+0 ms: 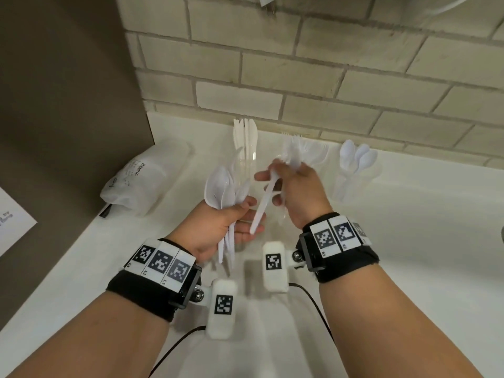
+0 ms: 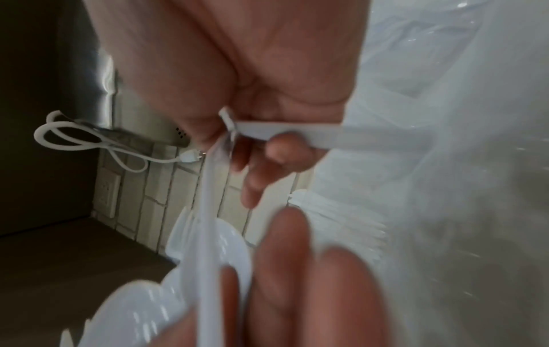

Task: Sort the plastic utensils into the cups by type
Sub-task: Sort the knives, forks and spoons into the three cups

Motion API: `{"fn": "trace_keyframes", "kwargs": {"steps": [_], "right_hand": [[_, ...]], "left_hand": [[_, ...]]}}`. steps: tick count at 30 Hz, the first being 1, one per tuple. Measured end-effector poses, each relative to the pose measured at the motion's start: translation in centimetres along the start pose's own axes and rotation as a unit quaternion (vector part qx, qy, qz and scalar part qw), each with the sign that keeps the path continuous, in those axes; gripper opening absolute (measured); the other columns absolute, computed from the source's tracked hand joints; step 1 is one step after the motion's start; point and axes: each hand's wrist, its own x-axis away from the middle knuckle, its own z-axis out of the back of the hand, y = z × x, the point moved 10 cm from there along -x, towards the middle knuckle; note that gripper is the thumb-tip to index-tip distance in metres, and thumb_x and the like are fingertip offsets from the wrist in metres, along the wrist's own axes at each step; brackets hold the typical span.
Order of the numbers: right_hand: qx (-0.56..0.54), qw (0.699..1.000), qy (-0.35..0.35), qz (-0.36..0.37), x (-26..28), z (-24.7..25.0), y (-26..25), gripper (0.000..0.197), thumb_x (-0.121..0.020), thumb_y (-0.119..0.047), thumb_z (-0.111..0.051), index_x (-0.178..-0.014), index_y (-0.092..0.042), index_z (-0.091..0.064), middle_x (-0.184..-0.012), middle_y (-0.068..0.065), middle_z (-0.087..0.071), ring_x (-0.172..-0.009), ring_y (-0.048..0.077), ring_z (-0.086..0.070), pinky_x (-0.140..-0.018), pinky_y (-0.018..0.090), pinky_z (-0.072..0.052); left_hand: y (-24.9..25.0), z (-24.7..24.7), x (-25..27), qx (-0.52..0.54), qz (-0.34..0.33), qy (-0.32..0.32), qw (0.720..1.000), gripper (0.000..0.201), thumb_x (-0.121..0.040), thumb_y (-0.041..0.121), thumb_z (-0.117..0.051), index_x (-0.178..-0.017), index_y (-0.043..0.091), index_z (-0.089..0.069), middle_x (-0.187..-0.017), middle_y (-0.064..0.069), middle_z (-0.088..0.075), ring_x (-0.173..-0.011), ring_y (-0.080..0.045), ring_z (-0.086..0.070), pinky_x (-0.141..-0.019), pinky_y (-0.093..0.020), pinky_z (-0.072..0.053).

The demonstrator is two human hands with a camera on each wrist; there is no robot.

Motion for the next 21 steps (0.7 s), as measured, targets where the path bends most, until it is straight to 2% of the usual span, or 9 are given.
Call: {"fn": "trace_keyframes", "kwargs": {"steps": [3, 5, 7, 9, 11, 14, 16, 19, 21], "right_hand": [[-0.117, 0.993, 0.01, 0.032, -0.4, 0.7, -1.6, 0.012, -0.101, -0.017, -0.044, -0.106, -0.007, -0.05, -0.068, 0.01, -0.064, -0.056, 0.027, -0.064, -0.06, 0.04, -0.056], [-0.054, 0.996, -0.009, 0.065, -0.6, 0.5, -2.3, 0.009, -0.099, -0.019, -0.049, -0.103, -0.011, -0.052, -0.063, 0.003, -0.053, -0.046, 0.02, -0.053, -0.056, 0.038, -0.052], [0.006, 0.994, -0.07, 0.078, -0.5, -0.7, -2.3, 0.012, -0.094, -0.016, -0.059, -0.106, -0.014, -0.058, -0.063, -0.003, -0.051, -0.048, 0.013, -0.043, -0.051, 0.03, -0.042], [-0.027, 0.983, -0.177, 0.047, 0.0, -2.8, -1.3, 0.027, -0.089, -0.007, -0.064, -0.114, -0.018, -0.06, -0.064, -0.006, -0.054, -0.05, 0.013, -0.039, -0.049, 0.027, -0.036], [-0.064, 0.97, -0.236, 0.021, 0.8, -4.2, -0.7, 0.025, -0.087, -0.006, -0.062, -0.109, -0.017, -0.063, -0.06, -0.008, -0.056, -0.048, 0.013, -0.035, -0.046, 0.024, -0.031], [-0.051, 0.979, -0.196, 0.019, 0.8, -4.2, -0.5, 0.005, -0.087, -0.009, -0.063, -0.092, -0.009, -0.064, -0.056, -0.005, -0.055, -0.046, 0.013, -0.034, -0.044, 0.022, -0.028], [-0.046, 0.988, -0.145, 0.034, 0.5, -3.6, -1.0, 0.007, -0.089, -0.01, -0.063, -0.092, -0.005, -0.062, -0.065, 0.004, -0.058, -0.049, 0.015, -0.038, -0.046, 0.024, -0.031], [-0.104, 0.99, -0.065, 0.07, -0.3, -1.8, -2.6, 0.01, -0.097, -0.018, -0.054, -0.094, -0.01, -0.058, -0.084, 0.009, -0.072, -0.067, 0.022, -0.052, -0.048, 0.026, -0.034], [-0.165, 0.98, -0.018, 0.106, -0.3, -0.3, -4.1, 0.013, -0.099, -0.017, -0.049, -0.099, -0.005, -0.054, -0.076, 0.01, -0.071, -0.071, 0.029, -0.061, -0.049, 0.027, -0.041]], "left_hand": [[-0.6, 0.1, 0.3, -0.047, 0.017, -0.018, 0.999, 0.021, -0.096, 0.015, -0.051, -0.112, 0.005, -0.061, -0.096, -0.013, -0.074, -0.067, -0.025, -0.069, -0.06, -0.033, -0.058], [-0.6, -0.2, 0.6, -0.067, 0.018, -0.041, 0.997, 0.019, -0.093, 0.014, -0.057, -0.109, 0.006, -0.063, -0.09, -0.013, -0.073, -0.048, -0.016, -0.054, -0.048, -0.026, -0.047], [-0.6, -0.6, 0.8, -0.049, 0.016, -0.075, 0.996, 0.023, -0.085, 0.014, -0.063, -0.106, 0.006, -0.067, -0.082, -0.014, -0.07, -0.04, -0.011, -0.042, -0.041, -0.022, -0.038], [-0.6, -1.1, 1.1, -0.017, 0.024, -0.109, 0.994, 0.028, -0.079, 0.012, -0.059, -0.104, 0.004, -0.069, -0.069, -0.012, -0.065, -0.036, -0.009, -0.037, -0.038, -0.018, -0.033], [-1.0, -1.6, 1.4, 0.007, 0.05, -0.14, 0.989, 0.029, -0.078, 0.009, -0.056, -0.103, 0.0, -0.068, -0.058, -0.01, -0.056, -0.032, -0.007, -0.033, -0.036, -0.015, -0.03], [-1.4, -2.2, 1.9, 0.021, 0.07, -0.176, 0.982, 0.029, -0.076, 0.007, -0.057, -0.101, -0.003, -0.069, -0.051, -0.008, -0.048, -0.03, -0.007, -0.032, -0.034, -0.015, -0.03], [-1.5, -2.2, 1.8, 0.025, 0.061, -0.178, 0.982, 0.028, -0.074, 0.008, -0.061, -0.098, -0.001, -0.07, -0.05, -0.007, -0.046, -0.031, -0.009, -0.034, -0.036, -0.016, -0.033], [-1.3, -1.4, 1.5, 0.02, 0.03, -0.139, 0.99, 0.023, -0.078, 0.008, -0.058, -0.097, 0.002, -0.068, -0.052, -0.007, -0.045, -0.032, -0.011, -0.036, -0.037, -0.018, -0.035], [-1.2, -0.6, 1.2, 0.007, 0.011, -0.102, 0.995, 0.023, -0.079, 0.01, -0.057, -0.099, 0.003, -0.065, -0.054, -0.006, -0.045, -0.034, -0.012, -0.036, -0.038, -0.02, -0.034]]}}
